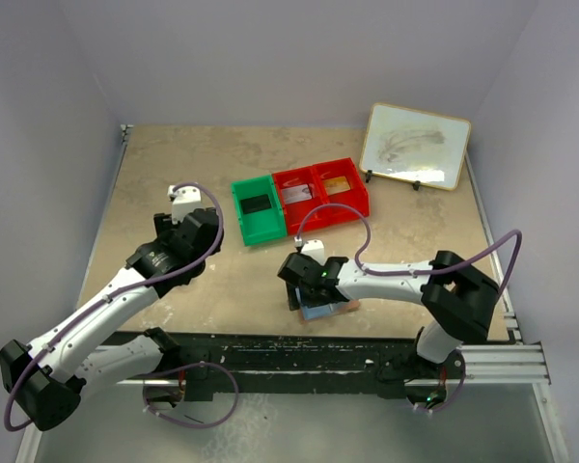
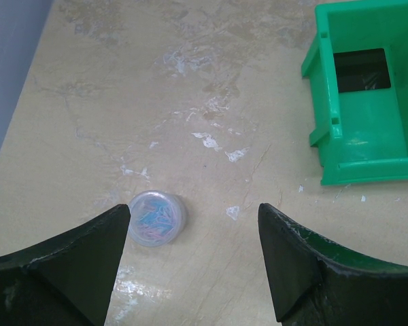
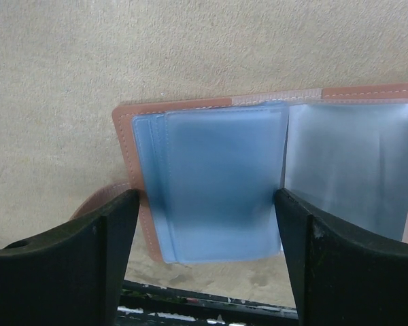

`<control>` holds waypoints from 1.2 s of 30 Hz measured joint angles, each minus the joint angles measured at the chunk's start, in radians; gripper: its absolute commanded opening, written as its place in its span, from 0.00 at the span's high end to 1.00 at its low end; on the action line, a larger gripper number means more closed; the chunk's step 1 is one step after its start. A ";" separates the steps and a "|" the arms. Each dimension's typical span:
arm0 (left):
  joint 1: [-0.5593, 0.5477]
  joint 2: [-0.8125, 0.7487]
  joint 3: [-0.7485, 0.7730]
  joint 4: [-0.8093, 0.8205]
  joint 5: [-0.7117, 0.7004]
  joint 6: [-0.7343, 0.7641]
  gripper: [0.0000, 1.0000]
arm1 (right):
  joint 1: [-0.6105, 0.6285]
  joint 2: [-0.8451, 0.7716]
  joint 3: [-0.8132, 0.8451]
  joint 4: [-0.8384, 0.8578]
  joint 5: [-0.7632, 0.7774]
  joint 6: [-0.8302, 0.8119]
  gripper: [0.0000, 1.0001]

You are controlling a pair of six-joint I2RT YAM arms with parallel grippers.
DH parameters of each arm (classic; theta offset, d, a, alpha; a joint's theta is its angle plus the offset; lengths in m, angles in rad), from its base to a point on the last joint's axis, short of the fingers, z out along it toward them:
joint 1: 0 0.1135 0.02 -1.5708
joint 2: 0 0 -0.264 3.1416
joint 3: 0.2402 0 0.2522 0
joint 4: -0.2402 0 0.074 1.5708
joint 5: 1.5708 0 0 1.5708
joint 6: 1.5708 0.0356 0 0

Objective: Take the credit cards out of the card holder

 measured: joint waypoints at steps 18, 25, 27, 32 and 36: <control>0.000 0.018 0.000 0.000 0.000 0.000 0.26 | -0.004 -0.020 -0.031 0.030 -0.008 -0.017 0.36; 0.000 0.023 0.000 0.000 0.001 0.000 0.26 | -0.004 -0.007 -0.018 0.025 -0.004 -0.018 0.54; 0.000 0.024 0.000 0.000 0.001 0.000 0.26 | -0.004 -0.014 -0.026 0.034 -0.005 -0.020 0.51; 0.000 0.029 0.000 0.000 0.001 0.000 0.26 | -0.011 -0.039 -0.055 0.064 -0.010 -0.026 0.47; 0.000 0.034 0.000 0.000 0.001 0.000 0.26 | -0.029 -0.050 -0.067 0.074 -0.036 -0.045 0.45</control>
